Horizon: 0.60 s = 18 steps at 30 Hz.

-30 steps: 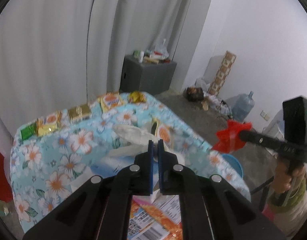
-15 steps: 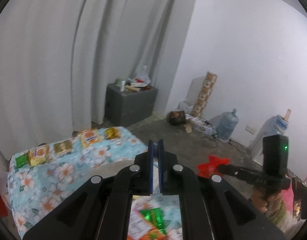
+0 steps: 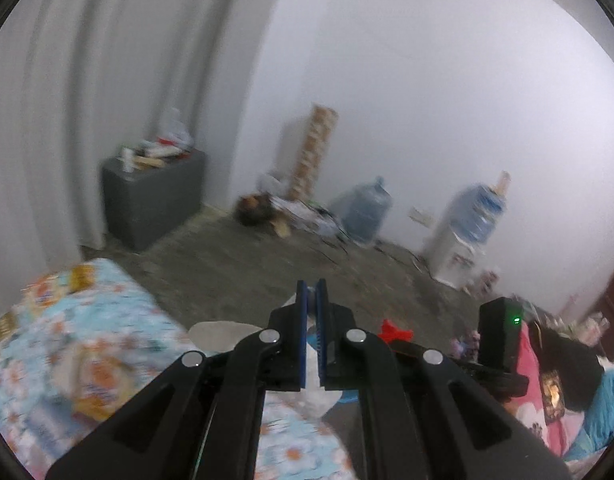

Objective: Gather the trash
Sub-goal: 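Carry the glove and red wrapper to the wastebasket and open both tools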

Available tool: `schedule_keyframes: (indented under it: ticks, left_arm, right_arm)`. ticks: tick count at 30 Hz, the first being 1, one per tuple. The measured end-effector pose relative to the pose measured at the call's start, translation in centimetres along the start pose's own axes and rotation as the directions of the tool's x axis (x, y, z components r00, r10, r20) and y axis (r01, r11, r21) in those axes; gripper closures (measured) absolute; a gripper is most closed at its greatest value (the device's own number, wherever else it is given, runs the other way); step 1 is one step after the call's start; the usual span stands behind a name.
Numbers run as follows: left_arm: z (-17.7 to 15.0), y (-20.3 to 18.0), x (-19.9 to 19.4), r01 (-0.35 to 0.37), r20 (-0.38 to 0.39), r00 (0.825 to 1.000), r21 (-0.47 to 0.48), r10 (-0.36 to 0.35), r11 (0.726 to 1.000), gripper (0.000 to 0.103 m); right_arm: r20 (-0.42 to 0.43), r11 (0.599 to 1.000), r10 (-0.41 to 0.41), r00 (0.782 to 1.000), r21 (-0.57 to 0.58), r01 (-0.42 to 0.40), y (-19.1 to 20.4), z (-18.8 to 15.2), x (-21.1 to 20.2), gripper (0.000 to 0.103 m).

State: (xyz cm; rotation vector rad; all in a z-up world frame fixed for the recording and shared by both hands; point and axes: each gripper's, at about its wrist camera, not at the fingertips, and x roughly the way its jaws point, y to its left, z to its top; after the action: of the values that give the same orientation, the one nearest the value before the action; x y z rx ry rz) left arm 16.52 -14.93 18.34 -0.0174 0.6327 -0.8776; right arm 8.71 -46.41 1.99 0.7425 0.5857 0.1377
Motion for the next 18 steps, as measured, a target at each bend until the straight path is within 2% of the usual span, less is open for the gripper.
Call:
schedule_keyframes:
  ticks: [3,6,11,14,18]
  left_arm:
    - [0.1,-3.5,6.1,0.062,-0.078,0.995,0.038,-0.059,0.997,0.1]
    - [-0.4,-6.8,11.6,0.108,-0.153,0.984,0.074,-0.096,0.991,0.1]
    - [-2.6,-11.1,22.1,0.153,-0.295,0.949,0.129,-0.109,0.98,0.099]
    - [-4.4,-12.5,28.8,0.166,-0.378,0.92,0.128,-0.106,0.978,0.099]
    - [-6.9,-12.9,36.9,0.134,-0.447,0.892,0.117,-0.068,0.984,0.098]
  right_arm:
    - [0.021,0.99,-0.09,0.996,0.113,0.087,-5.2,-0.6,-1.4,0.092]
    - [0.019,0.968,-0.142,0.99,0.21,0.135,-9.2,-1.3,-1.6,0.092]
    - [0.006,0.898,-0.206,0.979,0.399,0.186,-16.9,-2.5,-1.3,0.092]
    - [-0.012,0.839,-0.22,0.975,0.507,0.196,-21.8,-3.2,-0.5,0.091]
    - [-0.047,0.776,-0.23,0.972,0.594,0.212,-26.8,-4.0,1.1,0.087]
